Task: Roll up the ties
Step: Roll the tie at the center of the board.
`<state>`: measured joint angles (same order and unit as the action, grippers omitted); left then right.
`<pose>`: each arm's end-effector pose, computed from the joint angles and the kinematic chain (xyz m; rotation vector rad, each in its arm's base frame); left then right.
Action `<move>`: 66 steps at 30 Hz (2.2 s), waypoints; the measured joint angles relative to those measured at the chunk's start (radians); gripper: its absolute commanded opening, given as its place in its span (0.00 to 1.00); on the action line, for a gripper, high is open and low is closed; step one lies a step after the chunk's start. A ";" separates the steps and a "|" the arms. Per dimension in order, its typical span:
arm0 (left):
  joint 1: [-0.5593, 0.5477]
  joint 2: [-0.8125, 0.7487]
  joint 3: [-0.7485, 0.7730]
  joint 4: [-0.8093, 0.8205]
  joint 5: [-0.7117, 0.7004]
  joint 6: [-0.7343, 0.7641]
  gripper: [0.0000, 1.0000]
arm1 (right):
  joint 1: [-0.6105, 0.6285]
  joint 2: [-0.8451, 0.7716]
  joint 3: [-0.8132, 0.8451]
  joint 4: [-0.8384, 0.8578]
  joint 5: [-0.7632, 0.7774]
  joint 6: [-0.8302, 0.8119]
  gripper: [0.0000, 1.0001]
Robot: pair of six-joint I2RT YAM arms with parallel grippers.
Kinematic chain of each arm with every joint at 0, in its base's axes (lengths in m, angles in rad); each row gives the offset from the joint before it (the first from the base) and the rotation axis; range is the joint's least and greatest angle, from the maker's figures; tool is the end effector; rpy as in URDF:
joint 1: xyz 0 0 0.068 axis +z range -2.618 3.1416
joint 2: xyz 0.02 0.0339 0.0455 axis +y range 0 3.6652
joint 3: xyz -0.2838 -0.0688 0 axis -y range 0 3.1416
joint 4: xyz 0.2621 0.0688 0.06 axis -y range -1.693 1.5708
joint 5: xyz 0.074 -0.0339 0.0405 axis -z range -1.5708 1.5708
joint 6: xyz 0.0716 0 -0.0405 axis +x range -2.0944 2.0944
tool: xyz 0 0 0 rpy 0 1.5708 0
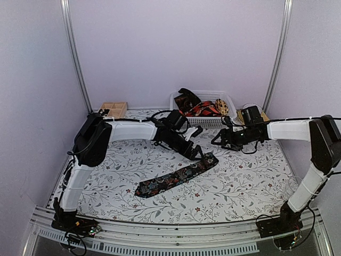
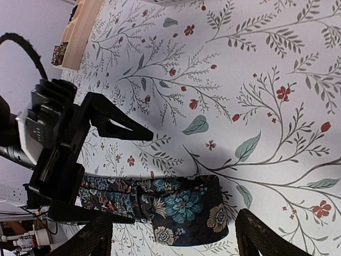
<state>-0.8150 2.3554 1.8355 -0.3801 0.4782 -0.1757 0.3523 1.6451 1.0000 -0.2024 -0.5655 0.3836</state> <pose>0.3624 -0.4325 0.1284 1.0265 2.3984 -0.9882 0.3393 0.1656 0.1861 -0.2337 2.4839 1.0097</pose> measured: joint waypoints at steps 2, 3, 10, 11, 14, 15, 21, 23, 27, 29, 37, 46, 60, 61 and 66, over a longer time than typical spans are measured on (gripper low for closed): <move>0.000 0.018 0.015 -0.003 0.008 0.010 1.00 | -0.003 0.048 0.000 0.015 -0.030 0.004 0.79; -0.001 0.025 0.018 -0.004 0.009 0.016 1.00 | -0.006 0.071 0.000 0.021 -0.045 0.006 0.79; -0.003 0.061 0.045 -0.018 0.007 0.051 1.00 | -0.014 0.146 0.000 0.062 -0.105 0.008 0.79; -0.004 0.063 0.048 -0.018 0.005 0.053 1.00 | -0.015 0.158 0.000 0.066 -0.112 0.006 0.79; -0.005 0.067 0.052 -0.018 0.003 0.060 1.00 | -0.017 0.183 0.000 0.074 -0.125 -0.002 0.79; -0.005 0.068 0.053 -0.018 0.003 0.061 0.99 | -0.017 0.186 0.000 0.076 -0.126 -0.003 0.79; -0.006 0.085 0.079 -0.018 0.005 0.064 0.99 | -0.018 0.219 0.000 0.093 -0.140 -0.017 0.78; -0.008 0.090 0.087 -0.020 0.005 0.064 0.99 | -0.019 0.226 0.000 0.096 -0.151 -0.023 0.78; -0.011 0.101 0.111 -0.037 -0.003 0.070 0.97 | -0.019 0.228 0.000 0.098 -0.169 -0.035 0.77; -0.014 0.105 0.121 -0.050 -0.016 0.074 0.96 | -0.019 0.228 0.000 0.101 -0.180 -0.039 0.76; -0.039 0.106 0.129 -0.076 -0.103 0.101 0.96 | -0.019 0.237 -0.019 0.133 -0.222 -0.042 0.74; -0.053 0.116 0.159 -0.114 -0.189 0.105 0.95 | -0.012 0.251 -0.027 0.141 -0.234 -0.057 0.68; -0.048 0.117 0.151 -0.102 -0.194 0.098 0.88 | 0.015 0.260 -0.031 0.162 -0.228 -0.090 0.52; -0.048 0.116 0.150 -0.100 -0.195 0.098 0.88 | 0.015 0.260 -0.033 0.166 -0.227 -0.089 0.51; -0.046 0.111 0.134 -0.086 -0.194 0.097 0.87 | 0.016 0.260 -0.039 0.181 -0.222 -0.089 0.45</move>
<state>-0.8612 2.4668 1.9697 -0.4660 0.2840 -0.0788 0.3687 1.9053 0.9607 -0.0212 -0.7879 0.2943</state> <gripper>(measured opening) 0.872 0.486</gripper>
